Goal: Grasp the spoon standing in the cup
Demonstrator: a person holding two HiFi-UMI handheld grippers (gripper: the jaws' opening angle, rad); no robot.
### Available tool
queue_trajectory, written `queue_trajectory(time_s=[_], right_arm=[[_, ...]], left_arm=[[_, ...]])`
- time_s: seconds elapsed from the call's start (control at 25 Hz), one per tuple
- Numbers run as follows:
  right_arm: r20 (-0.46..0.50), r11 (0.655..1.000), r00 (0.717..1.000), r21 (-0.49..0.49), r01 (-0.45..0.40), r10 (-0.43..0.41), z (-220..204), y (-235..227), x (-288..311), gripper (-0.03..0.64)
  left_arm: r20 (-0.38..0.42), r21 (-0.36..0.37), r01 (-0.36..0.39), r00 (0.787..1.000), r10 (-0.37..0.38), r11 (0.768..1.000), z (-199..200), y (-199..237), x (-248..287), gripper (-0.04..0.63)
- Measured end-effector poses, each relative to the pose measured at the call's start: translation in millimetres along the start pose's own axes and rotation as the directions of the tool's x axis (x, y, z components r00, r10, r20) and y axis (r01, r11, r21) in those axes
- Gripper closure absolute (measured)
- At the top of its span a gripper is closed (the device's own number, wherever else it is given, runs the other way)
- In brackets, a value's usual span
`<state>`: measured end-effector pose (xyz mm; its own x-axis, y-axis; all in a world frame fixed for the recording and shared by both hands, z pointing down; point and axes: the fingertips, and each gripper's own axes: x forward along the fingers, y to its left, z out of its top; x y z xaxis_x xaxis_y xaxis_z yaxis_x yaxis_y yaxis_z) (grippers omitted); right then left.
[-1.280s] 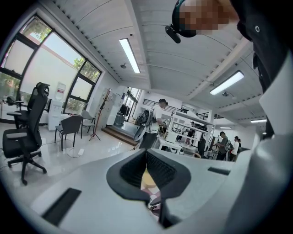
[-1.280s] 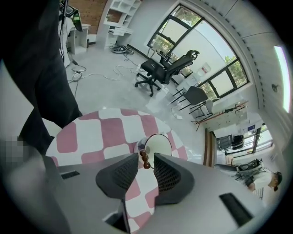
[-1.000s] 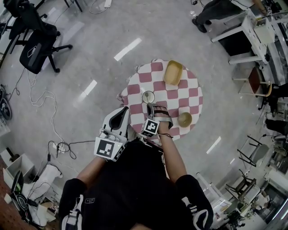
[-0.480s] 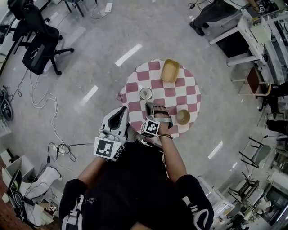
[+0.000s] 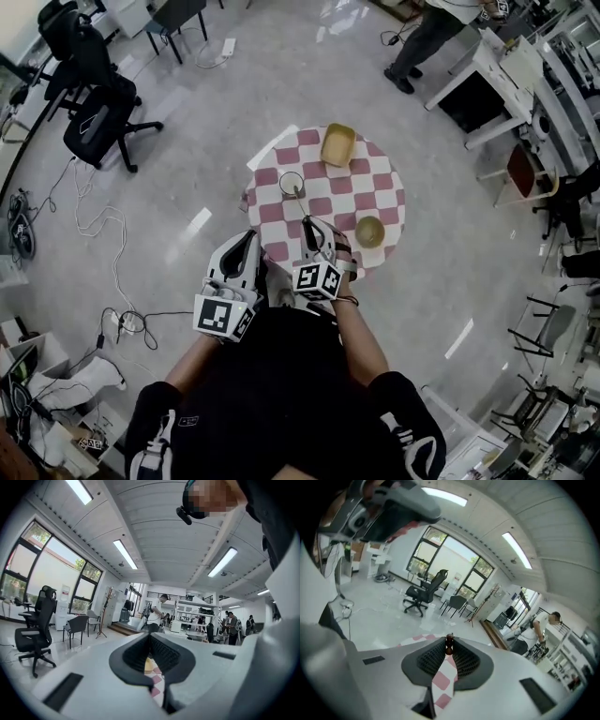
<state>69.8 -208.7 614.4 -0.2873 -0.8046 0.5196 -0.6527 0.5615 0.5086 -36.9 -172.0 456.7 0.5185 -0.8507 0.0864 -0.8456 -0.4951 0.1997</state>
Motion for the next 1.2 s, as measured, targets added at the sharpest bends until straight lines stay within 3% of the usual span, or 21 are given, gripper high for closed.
queue_trajectory(time_s=[0.2, 0.48, 0.68, 0.84, 1.2], right_arm=[[0.125, 0.967, 0.991, 0.255, 0.003, -0.036, 7.1, -12.4, -64.5, 0.554], [0.258, 0.867, 0.962, 0.496, -0.05, -0.092, 21.1, -18.1, -129.6, 0.554], [0.283, 0.817, 0.951, 0.573, -0.065, -0.123, 37.3, -13.8, -158.1, 0.554], [0.276, 0.79, 0.949, 0.611, -0.052, -0.151, 47.6, -3.4, -176.6, 0.554], [0.266, 0.739, 0.943, 0.673, -0.033, -0.2, 67.2, 24.2, -207.4, 0.554]], left_arm=[[0.037, 0.035, -0.04, 0.999, 0.039, 0.999, 9.4, -32.9, -47.0, 0.584], [0.058, 0.059, -0.056, 0.997, 0.052, 0.997, 11.7, -55.3, -87.0, 0.584], [0.078, 0.054, -0.045, 0.996, 0.041, 0.998, 17.8, -53.2, -99.5, 0.584], [0.08, 0.076, -0.027, 0.997, 0.021, 0.997, 21.7, -51.4, -109.8, 0.584], [0.055, 0.042, 0.045, 0.997, -0.047, 0.998, 14.4, -40.2, -121.2, 0.584]])
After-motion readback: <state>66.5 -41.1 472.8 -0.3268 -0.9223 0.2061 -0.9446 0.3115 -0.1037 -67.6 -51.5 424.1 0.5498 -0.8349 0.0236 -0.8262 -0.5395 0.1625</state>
